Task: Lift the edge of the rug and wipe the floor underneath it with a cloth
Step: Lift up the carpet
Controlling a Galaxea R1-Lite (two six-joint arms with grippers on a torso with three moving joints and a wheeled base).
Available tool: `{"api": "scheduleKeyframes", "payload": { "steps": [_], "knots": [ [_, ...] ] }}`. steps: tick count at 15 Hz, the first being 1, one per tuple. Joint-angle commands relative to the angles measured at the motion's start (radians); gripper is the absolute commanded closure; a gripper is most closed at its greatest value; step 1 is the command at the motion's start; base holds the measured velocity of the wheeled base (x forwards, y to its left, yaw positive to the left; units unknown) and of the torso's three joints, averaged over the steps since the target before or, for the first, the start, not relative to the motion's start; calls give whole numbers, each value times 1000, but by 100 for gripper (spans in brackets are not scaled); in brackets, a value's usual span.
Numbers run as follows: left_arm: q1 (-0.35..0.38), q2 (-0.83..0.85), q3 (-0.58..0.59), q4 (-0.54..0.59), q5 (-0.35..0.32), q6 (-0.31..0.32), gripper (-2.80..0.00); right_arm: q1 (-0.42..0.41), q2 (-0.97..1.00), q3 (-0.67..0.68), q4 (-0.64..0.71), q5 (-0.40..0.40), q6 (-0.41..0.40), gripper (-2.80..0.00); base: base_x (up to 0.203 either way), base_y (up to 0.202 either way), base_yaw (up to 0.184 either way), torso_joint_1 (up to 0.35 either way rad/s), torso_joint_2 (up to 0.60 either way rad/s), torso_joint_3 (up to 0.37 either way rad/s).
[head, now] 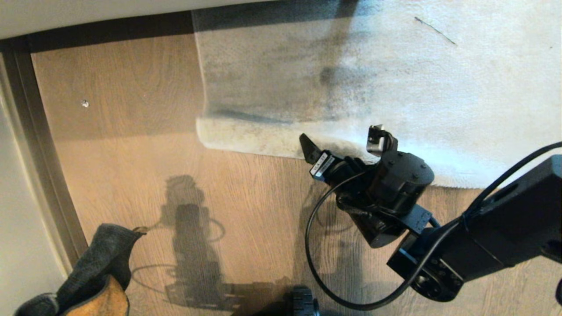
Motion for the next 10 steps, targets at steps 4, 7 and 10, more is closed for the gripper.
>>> {"api": "scheduleKeyframes", "payload": {
  "steps": [4, 7, 10],
  "knots": [
    [0, 0, 0, 0, -1, 0, 0, -35, -45, 21, -14, 19, -8, -280, 0, 0, 0, 0, 0, 0],
    [0, 0, 0, 0, -1, 0, 0, -42, -47, 34, -17, 15, -23, -280, 0, 0, 0, 0, 0, 0],
    [0, 0, 0, 0, -1, 0, 0, -52, -55, 32, -33, 16, -88, -280, 0, 0, 0, 0, 0, 0]
  ]
}}
